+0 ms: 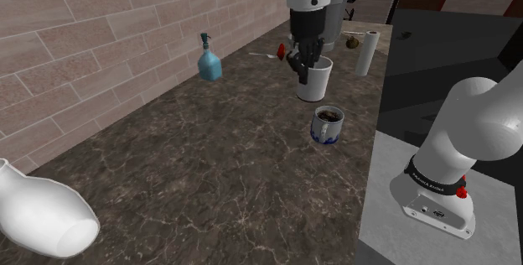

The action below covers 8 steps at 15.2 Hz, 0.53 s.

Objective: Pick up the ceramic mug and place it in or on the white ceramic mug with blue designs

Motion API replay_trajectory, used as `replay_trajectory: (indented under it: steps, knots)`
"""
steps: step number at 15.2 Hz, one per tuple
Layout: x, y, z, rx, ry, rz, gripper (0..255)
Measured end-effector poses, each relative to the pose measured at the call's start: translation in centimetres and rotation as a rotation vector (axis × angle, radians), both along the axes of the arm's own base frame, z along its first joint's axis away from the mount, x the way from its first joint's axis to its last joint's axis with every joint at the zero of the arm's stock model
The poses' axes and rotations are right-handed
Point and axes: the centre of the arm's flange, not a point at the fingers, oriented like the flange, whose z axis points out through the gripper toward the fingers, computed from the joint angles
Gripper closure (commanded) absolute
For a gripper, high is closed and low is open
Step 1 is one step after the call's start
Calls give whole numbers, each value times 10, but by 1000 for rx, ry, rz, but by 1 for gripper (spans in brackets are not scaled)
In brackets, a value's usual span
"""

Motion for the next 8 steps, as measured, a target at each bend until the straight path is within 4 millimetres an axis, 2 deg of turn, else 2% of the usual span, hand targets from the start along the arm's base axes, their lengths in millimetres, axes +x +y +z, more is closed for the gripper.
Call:
replay_trajectory:
  steps: [5,8]
  knots:
    - [-39,-58,8,1,1,0,255]
    - [-44,-70,-3,1,1,1,255]
